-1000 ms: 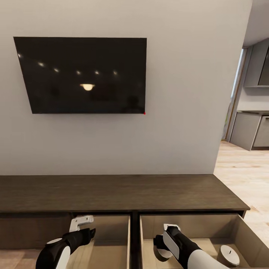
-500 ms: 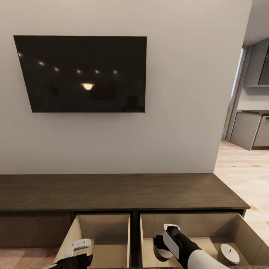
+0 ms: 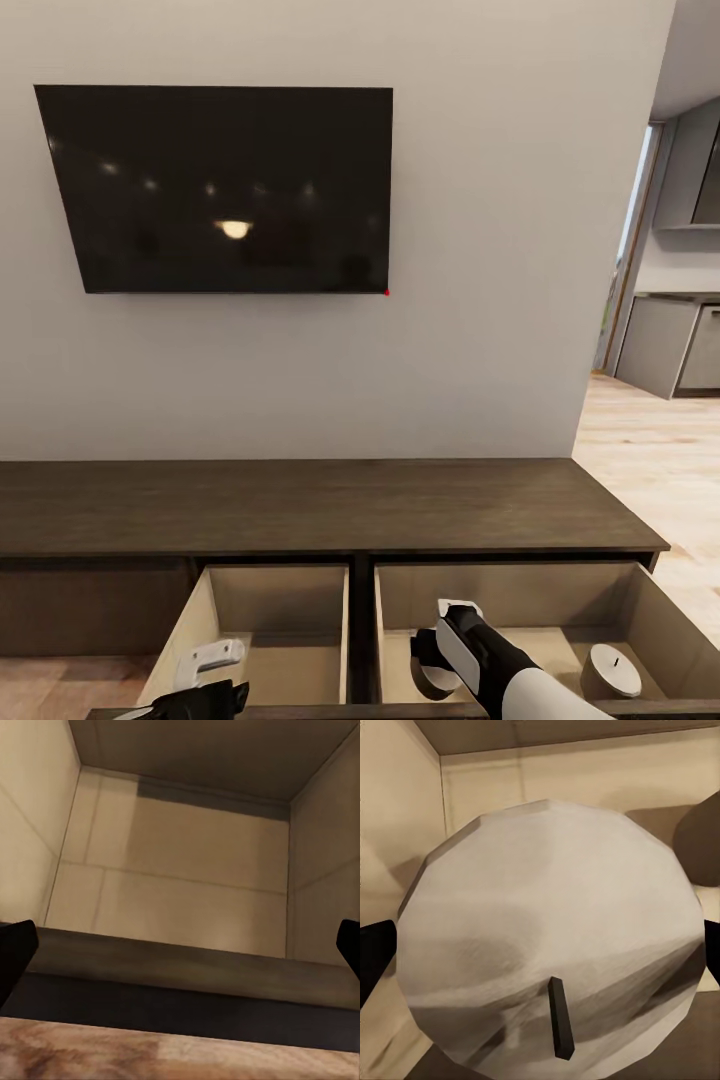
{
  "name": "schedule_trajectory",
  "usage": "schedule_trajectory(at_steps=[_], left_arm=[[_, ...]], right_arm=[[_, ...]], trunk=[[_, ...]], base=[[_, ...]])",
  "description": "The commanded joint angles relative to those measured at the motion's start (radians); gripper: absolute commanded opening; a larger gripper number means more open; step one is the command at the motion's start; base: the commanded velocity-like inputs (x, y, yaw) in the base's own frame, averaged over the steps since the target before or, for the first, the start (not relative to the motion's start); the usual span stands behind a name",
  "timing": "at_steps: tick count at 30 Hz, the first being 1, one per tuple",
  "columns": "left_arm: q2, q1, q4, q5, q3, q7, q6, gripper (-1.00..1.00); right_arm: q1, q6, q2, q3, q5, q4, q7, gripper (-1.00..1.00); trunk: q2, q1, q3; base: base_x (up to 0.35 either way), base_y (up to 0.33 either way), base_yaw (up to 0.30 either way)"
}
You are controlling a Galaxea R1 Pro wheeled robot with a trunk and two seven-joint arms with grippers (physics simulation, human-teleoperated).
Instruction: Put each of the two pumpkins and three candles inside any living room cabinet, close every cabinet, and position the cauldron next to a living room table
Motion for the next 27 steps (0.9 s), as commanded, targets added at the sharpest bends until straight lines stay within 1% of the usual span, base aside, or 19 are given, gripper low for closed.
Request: schedule_trajectory(at_steps=[1,10,14,17,18,19,21,22,23,26,27], left_arm=[[-0.001,0.0,-0.001,0.011,0.001,0.008,0.003,1.0],[0.0,0.0,-0.001,0.01,-0.002,0.009,0.0,1.0],[0.001,-0.015,-0.001,0.009,-0.004,0.013,-0.009,1.0],[0.002,-0.076,-0.002,0.009,-0.006,0.016,0.021,1.0],[0.005,-0.114,-0.003,0.009,-0.007,0.017,0.055,1.0],[0.006,-0.133,-0.003,0.009,-0.007,0.017,0.074,1.0],[0.008,-0.212,-0.002,0.009,-0.007,0.018,0.149,1.0],[0.008,-0.231,-0.002,0.008,-0.007,0.018,0.165,1.0],[0.009,-0.264,-0.002,0.007,-0.008,0.018,0.189,1.0],[0.009,-0.319,-0.002,-0.002,-0.008,0.019,0.193,1.0],[0.009,-0.326,-0.002,-0.003,-0.008,0.019,0.193,1.0]], right_arm=[[-0.001,0.003,0.0,0.008,-0.01,-0.002,-0.008,-1.0],[-0.001,0.003,0.006,0.008,-0.01,0.0,-0.008,-1.0],[-0.001,0.003,0.007,0.009,-0.01,0.0,-0.008,-1.0],[-0.001,0.003,0.006,0.009,-0.01,-0.001,-0.008,-1.0],[-0.001,0.003,0.006,0.009,-0.01,-0.001,-0.008,-1.0],[-0.001,0.003,0.006,0.01,-0.01,-0.001,-0.008,-1.0],[-0.001,0.003,0.007,0.01,-0.01,-0.001,-0.008,-1.0],[-0.001,0.003,0.007,0.01,-0.01,-0.002,-0.008,-1.0],[-0.001,0.003,0.007,0.01,-0.01,-0.002,-0.008,-1.0],[-0.001,0.003,0.007,0.01,-0.01,-0.002,-0.008,-1.0],[-0.001,0.003,0.007,0.01,-0.01,-0.002,-0.008,-1.0]], trunk=[[0.0,0.0,-0.001],[0.0,0.0,-0.001],[0.0,0.0,-0.001],[0.0,0.0,-0.001],[0.0,0.0,-0.001],[0.0,0.0,-0.001],[0.0,0.0,-0.001],[0.0,0.0,-0.001],[0.0,0.0,-0.001],[0.0,0.0,-0.001],[0.0,0.0,-0.001]], base=[[0.0,0.0,0.0],[0.0,0.0,0.0],[0.0,0.0,0.0],[0.0,0.0,0.0],[0.0,0.0,0.0],[0.0,0.0,0.0],[0.0,0.0,0.0],[0.0,0.0,0.0],[0.0,0.0,0.0],[0.0,0.0,0.0],[0.0,0.0,0.0]])
